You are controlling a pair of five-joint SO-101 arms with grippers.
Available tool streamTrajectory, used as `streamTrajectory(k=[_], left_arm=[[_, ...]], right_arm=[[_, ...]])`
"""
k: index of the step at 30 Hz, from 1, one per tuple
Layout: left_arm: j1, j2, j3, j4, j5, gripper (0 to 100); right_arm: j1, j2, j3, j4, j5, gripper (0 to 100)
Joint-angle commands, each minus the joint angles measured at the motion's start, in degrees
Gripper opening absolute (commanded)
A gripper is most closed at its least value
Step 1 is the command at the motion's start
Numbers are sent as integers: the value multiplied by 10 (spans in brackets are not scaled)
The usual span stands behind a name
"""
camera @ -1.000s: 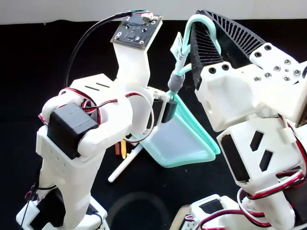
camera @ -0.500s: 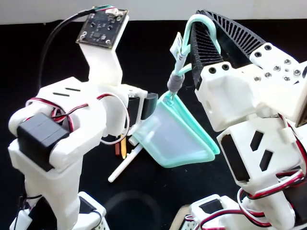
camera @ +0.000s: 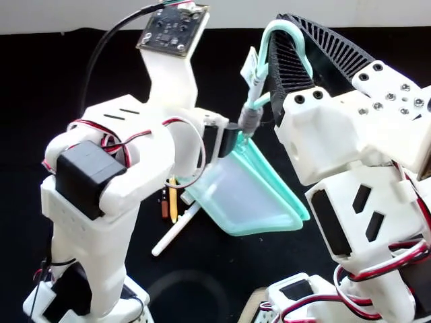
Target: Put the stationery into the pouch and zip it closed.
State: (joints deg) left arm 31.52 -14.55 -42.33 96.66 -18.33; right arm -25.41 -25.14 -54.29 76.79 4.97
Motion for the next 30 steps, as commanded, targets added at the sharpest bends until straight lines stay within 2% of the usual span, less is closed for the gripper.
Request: streamTrajectory(k=[1, 30], left_arm=[[18, 7, -33, 3, -4, 151], [22, 29, -34, 13, -6, 151]], right_arm=[[-4, -4, -11, 2, -4, 6], [-4, 1, -56, 8, -1, 6]])
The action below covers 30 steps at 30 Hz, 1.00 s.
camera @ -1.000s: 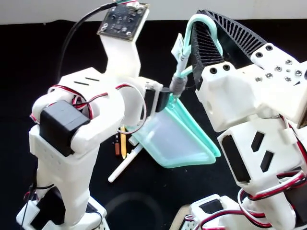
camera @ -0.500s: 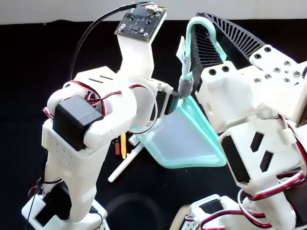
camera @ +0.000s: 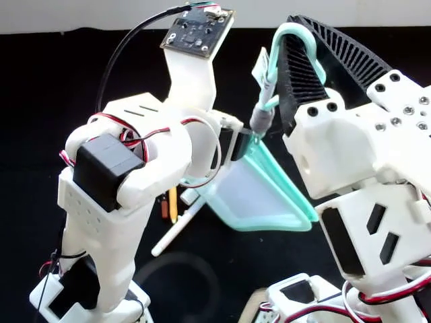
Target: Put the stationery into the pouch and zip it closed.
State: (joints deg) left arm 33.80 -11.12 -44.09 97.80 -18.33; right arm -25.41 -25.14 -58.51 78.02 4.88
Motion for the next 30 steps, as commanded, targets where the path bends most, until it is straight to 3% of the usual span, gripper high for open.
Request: streamTrajectory(k=[1, 11, 19, 23, 30], left_arm=[[0, -6, -15, 2, -6, 151], [0, 0, -11, 23, -4, 151], [2, -5, 76, 19, -7, 147], [5, -2, 78, 23, -35, 2], [0, -6, 95, 28, -50, 7]], right_arm=[[-4, 1, -14, -4, 0, 6], [-4, 1, -14, -4, 0, 6], [-4, 1, -14, -4, 0, 6], [-4, 1, -14, -4, 0, 6], [-4, 1, -14, -4, 0, 6]])
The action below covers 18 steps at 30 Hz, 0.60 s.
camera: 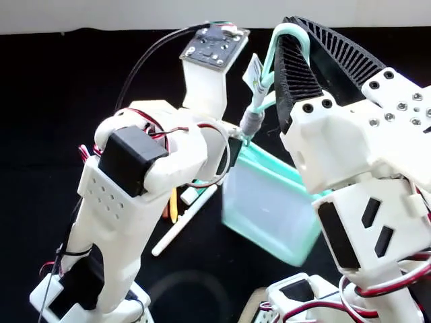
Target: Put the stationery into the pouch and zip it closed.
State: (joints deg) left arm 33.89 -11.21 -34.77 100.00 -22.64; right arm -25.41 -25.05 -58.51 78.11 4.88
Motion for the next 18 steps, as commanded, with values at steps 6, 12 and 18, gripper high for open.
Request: streamTrajectory(k=[6, 12, 18], left_arm=[[-55, -43, 3, 8, -4, 7], [-147, -121, 36, 9, 20, 7], [-219, -181, 87, 5, 25, 7]], right_arm=[[6, -5, -8, 16, 0, 6], [23, -5, -13, 90, 0, 6], [23, -5, -10, 157, -1, 6]])
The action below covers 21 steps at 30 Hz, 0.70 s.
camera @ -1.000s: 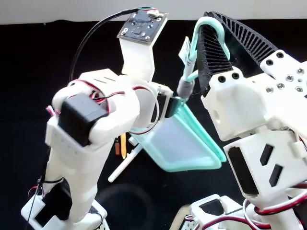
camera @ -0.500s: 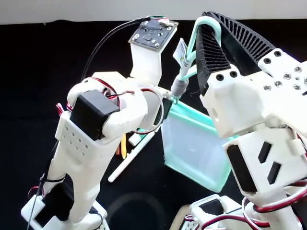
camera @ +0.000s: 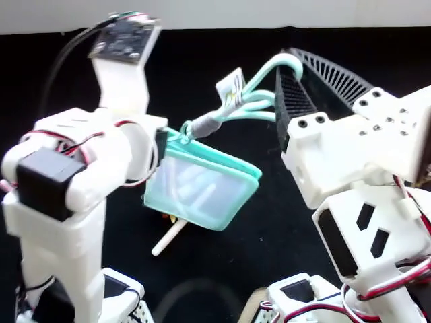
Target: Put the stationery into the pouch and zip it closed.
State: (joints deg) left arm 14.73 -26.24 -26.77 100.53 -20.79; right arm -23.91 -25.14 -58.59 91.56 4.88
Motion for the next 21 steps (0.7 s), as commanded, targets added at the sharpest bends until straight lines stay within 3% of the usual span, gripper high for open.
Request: streamTrajectory(k=[1, 8, 21], left_arm=[[-37, -36, 8, 0, 13, 7], [-110, -59, 10, 0, 21, 7], [-197, -60, 10, 3, 18, 7]], right_arm=[[8, -4, -7, 32, -2, 6], [9, -3, -7, 89, -1, 6], [35, 5, -2, 93, -4, 6]])
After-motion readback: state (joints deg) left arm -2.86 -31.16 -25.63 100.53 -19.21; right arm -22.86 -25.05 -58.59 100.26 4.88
